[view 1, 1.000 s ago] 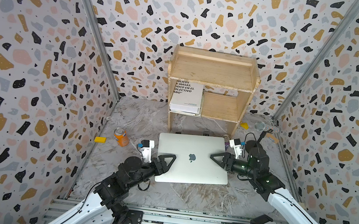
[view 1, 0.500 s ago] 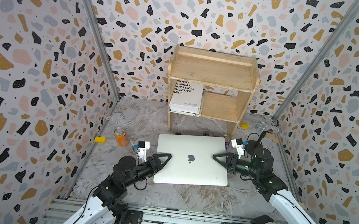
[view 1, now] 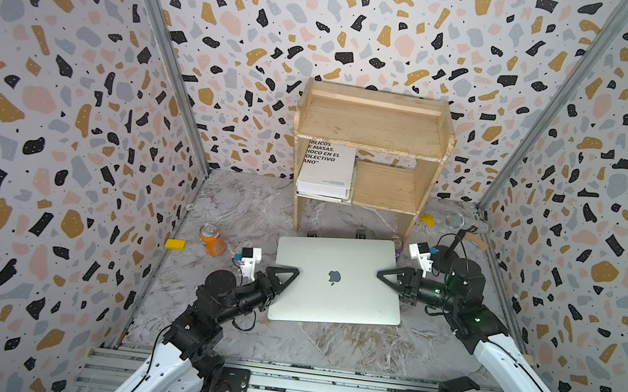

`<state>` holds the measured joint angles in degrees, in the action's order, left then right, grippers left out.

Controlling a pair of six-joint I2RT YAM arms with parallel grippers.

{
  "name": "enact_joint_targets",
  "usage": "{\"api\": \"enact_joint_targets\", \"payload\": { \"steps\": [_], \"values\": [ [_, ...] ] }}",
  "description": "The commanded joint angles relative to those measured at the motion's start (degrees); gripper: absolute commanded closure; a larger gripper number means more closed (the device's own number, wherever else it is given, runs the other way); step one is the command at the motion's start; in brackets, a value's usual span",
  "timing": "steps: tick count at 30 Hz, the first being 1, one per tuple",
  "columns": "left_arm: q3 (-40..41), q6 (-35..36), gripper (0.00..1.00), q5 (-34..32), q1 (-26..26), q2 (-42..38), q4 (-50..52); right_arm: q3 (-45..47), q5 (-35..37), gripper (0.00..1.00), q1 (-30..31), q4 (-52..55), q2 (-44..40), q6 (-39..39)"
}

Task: Close the laptop lid and set it aside
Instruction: Pick up the laptop from the computer stand.

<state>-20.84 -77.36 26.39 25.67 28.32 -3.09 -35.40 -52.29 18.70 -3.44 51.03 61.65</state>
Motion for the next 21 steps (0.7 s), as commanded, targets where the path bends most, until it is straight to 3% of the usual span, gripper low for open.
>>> {"api": "enact_joint_targets", "payload": {
  "steps": [1,11,16,21],
  "values": [
    [-3.43,-0.57,0.58,2.78,-0.60,0.01,-7.59,-1.60,-2.96,0.66,-1.88,-4.62,-1.74,1.00],
    [-5.34,-1.39,0.58,6.12,-1.10,2.07,-8.77,-3.18,-5.18,0.84,-3.42,-4.67,-0.17,1.46],
    [-7.30,-0.08,0.46,7.67,-1.31,2.27,-6.69,-4.76,-5.96,1.00,-4.48,-3.10,0.49,0.65],
    [-9.07,1.59,0.30,8.20,-1.40,1.49,-3.50,-5.04,-6.56,1.00,-5.53,-2.56,0.87,0.46]
  ]
}}
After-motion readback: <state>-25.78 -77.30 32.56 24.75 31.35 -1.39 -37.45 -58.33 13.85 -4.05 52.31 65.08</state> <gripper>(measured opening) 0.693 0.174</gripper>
